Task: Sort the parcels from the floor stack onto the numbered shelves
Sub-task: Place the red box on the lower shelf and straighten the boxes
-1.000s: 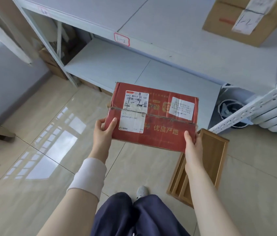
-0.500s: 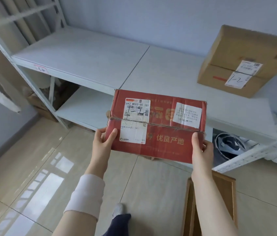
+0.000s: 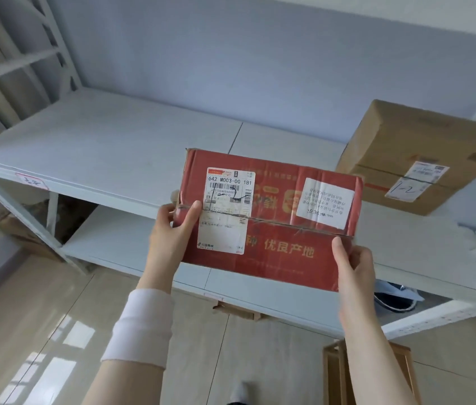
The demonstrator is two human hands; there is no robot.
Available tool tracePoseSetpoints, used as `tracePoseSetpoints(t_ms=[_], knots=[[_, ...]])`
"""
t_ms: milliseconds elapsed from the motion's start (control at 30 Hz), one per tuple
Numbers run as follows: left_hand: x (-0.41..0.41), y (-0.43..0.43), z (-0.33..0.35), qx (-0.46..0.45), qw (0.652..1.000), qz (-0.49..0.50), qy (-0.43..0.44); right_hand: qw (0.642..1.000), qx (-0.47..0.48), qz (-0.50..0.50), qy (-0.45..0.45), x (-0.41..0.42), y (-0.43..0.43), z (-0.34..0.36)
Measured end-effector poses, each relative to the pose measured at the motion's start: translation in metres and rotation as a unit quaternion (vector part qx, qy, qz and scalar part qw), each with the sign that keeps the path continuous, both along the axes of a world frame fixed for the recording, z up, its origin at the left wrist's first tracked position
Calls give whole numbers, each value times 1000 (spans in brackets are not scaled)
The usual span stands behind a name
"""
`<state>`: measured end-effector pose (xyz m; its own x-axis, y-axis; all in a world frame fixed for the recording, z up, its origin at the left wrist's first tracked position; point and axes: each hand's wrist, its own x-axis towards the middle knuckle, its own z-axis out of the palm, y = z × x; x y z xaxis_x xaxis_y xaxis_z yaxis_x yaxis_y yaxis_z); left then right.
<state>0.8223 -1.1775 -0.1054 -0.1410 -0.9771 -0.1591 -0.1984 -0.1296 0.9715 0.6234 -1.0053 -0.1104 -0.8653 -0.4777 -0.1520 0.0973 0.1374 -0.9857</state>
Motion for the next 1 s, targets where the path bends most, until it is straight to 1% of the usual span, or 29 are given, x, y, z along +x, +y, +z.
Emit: tracePoseSetpoints(t_ms=[200, 267, 367, 633, 867, 1000], knots=[[-40, -39, 4, -38, 997, -14, 64, 999, -24, -11, 23, -39, -45, 1], [-50, -53, 1, -43, 995, -26, 85, 998, -26, -9, 50, -53, -59, 1], [-61, -76, -10, -38, 991, -62, 109, 996, -18, 19, 85, -74, -78, -3], [-87, -115, -41, -80, 987, -107, 87, 992, -18, 72, 101, -104, -104, -35], [-91, -137, -88, -112, 978, -153, 92, 991, -41, 60, 114, -108, -113, -78], [-93, -139, -102, -118, 973, -167, 109, 987, -61, 90, 116, -109, -112, -90]])
